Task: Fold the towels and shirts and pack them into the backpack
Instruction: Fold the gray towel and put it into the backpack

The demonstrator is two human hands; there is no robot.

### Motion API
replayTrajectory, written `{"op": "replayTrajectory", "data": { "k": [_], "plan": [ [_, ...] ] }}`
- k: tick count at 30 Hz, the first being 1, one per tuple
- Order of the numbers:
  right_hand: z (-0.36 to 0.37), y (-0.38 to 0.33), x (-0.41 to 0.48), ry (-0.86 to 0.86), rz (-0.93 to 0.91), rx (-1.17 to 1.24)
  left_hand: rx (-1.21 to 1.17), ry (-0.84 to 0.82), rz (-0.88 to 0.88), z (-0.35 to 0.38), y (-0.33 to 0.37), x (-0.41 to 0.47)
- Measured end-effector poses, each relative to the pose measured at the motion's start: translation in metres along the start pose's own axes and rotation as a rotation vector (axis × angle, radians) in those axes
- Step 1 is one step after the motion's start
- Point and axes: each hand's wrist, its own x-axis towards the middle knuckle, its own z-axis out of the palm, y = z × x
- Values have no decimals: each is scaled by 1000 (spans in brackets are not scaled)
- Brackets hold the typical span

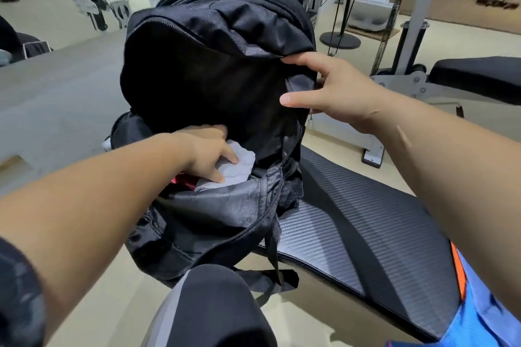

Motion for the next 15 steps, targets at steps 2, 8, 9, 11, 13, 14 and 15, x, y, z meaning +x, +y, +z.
{"op": "replayTrajectory", "data": {
  "k": [2, 8, 9, 11, 13, 14, 15],
  "plan": [
    [0, 1, -1, 4, -10, -8, 146, 141, 117, -3, 3, -1],
    [-4, 6, -2, 6, -61, -105, 184, -108, 136, 13, 0, -11],
    [-4, 6, -1, 8, -69, -124, 207, -160, 107, 12, -2, -11],
    [-4, 7, -1, 8, -81, -145, 240, -218, 64, 10, -6, -8],
    [-3, 7, 1, 9, -93, -178, 245, -244, 15, 13, -11, -1],
    [-2, 8, 1, 9, -100, -197, 230, -250, -14, 15, -14, 1],
    [-2, 9, 1, 12, -106, -207, 210, -249, -38, 18, -17, 2]
  ]
}}
